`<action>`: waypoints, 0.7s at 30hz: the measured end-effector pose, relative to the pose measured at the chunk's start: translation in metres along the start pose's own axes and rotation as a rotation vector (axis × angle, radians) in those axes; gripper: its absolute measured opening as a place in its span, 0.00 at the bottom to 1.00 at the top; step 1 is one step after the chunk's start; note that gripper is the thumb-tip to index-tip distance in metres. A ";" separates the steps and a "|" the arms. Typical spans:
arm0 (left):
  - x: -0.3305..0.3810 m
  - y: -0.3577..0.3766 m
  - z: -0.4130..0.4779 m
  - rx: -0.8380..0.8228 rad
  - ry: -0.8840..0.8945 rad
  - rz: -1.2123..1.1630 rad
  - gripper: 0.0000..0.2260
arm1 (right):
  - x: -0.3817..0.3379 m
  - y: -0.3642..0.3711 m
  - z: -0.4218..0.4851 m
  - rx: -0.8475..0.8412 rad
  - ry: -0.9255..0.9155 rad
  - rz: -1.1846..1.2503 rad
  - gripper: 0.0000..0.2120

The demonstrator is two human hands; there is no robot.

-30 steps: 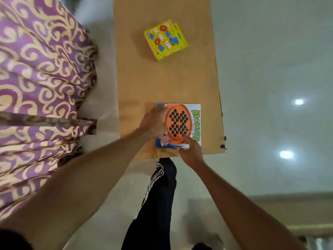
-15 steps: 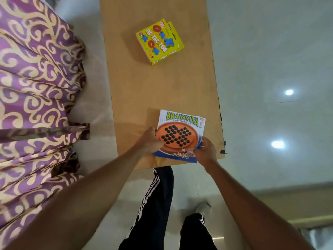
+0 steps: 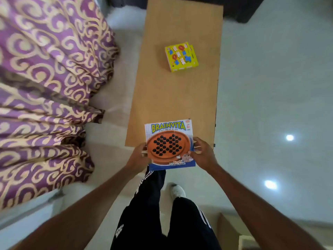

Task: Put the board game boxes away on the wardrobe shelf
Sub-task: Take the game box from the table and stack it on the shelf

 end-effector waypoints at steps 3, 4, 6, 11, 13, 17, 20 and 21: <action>-0.011 0.000 -0.082 0.132 0.031 -0.134 0.19 | -0.025 -0.001 -0.048 -0.108 -0.112 -0.077 0.26; -0.019 0.002 -0.101 0.171 0.040 -0.170 0.19 | -0.031 0.000 -0.059 -0.134 -0.143 -0.102 0.26; -0.048 0.009 -0.150 0.293 0.014 -0.247 0.19 | -0.043 0.007 -0.095 -0.202 -0.234 -0.174 0.27; -0.116 0.037 -0.260 0.619 -0.091 -0.377 0.20 | -0.065 0.035 -0.170 -0.382 -0.422 -0.303 0.26; -0.147 0.051 -0.311 0.756 -0.133 -0.455 0.20 | -0.070 0.061 -0.208 -0.483 -0.507 -0.353 0.26; -0.197 0.075 -0.382 0.912 -0.147 -0.555 0.26 | -0.071 0.108 -0.264 -0.602 -0.641 -0.482 0.29; -0.248 0.092 -0.431 1.025 -0.184 -0.596 0.28 | -0.069 0.151 -0.316 -0.713 -0.716 -0.601 0.30; -0.265 0.099 -0.446 1.054 -0.203 -0.613 0.28 | -0.066 0.165 -0.334 -0.754 -0.745 -0.620 0.31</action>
Point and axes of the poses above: each hand's wrist, its own z-axis towards the middle knuckle, its own y-axis out of the palm, x = y × z, the point moved 6 cm from there along z, towards the middle knuckle, and after that the axes turned 11 degrees about z, right-handed, at the moved point
